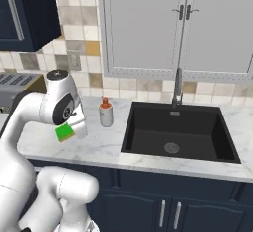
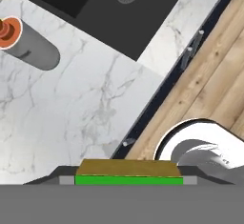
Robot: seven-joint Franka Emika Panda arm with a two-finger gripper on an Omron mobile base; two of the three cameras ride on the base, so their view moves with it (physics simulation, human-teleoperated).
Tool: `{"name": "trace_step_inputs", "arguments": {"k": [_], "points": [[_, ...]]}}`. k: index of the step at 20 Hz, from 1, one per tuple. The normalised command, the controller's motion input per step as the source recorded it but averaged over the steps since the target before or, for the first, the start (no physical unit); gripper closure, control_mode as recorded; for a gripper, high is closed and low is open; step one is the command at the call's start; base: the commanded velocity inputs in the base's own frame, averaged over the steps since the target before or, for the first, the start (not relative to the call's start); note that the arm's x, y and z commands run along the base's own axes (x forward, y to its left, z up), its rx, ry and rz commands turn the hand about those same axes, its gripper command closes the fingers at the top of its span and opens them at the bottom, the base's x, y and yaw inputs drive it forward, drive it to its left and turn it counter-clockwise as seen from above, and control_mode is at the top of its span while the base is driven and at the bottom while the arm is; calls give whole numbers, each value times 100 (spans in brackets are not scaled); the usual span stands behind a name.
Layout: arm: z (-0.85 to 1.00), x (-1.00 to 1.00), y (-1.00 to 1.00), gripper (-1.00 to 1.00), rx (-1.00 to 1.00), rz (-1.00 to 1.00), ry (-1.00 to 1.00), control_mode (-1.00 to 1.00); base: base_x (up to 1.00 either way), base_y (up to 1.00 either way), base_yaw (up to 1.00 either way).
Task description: Restock the sink supplies by placing the sponge and soap dispenser on the counter and next to the sink. Make sure the soap dispenser is upright.
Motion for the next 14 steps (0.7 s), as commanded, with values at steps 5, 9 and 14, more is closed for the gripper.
{"name": "trace_step_inputs", "arguments": {"k": [5, 9, 14], "points": [[-48, 55, -54, 100, 0, 4, 9, -100, 0, 0, 0], [-79, 15, -42, 100, 0, 0, 7, -100, 0, 0, 0], [-61, 34, -2, 100, 0, 0, 6, -100, 0, 0, 0]]}}
